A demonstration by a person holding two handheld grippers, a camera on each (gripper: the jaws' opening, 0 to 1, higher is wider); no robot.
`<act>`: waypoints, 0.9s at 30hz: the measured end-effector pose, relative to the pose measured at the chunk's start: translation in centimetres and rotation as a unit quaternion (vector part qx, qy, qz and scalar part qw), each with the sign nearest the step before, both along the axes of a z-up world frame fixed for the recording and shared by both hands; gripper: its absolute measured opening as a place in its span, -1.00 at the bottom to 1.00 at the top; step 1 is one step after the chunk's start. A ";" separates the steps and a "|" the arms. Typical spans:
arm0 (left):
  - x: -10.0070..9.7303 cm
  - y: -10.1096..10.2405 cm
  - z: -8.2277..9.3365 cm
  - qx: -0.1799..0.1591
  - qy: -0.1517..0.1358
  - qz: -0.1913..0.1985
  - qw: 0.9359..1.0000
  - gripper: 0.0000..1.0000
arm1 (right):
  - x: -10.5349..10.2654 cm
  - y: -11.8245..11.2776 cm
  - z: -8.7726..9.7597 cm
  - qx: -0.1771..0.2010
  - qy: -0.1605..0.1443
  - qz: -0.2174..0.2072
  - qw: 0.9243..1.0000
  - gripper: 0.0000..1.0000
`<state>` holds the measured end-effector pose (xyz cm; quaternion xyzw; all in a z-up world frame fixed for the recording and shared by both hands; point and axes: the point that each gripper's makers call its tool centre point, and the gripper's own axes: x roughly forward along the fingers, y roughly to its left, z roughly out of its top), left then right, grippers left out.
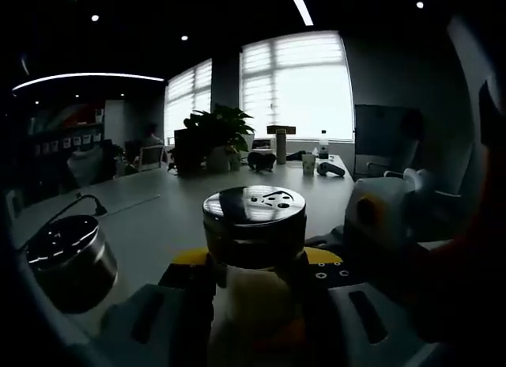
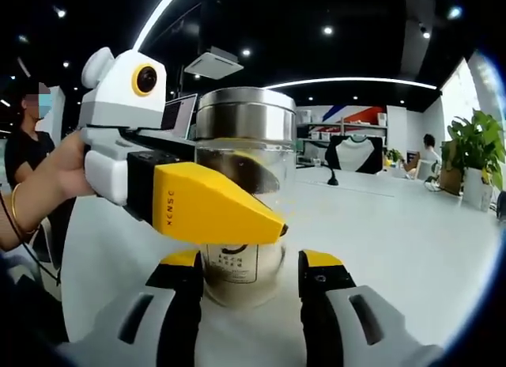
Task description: Rotate the seasoning bottle until the label or dispensing opening points toward the visible target arrow and the bottle remains upright within the marked orientation range
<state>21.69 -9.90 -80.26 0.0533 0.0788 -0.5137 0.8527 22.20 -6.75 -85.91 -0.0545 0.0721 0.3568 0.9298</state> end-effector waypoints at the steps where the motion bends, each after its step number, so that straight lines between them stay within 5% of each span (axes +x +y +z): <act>1: -0.1 0.0 0.0 0.000 0.000 -0.003 1.000 -0.13 | -0.1 0.0 0.0 0.000 0.000 0.005 1.000 -0.06; 27: -2.2 0.4 0.3 -0.032 0.015 -0.103 0.994 -0.13 | -1.3 1.1 -0.1 -0.007 0.001 0.073 0.997 0.08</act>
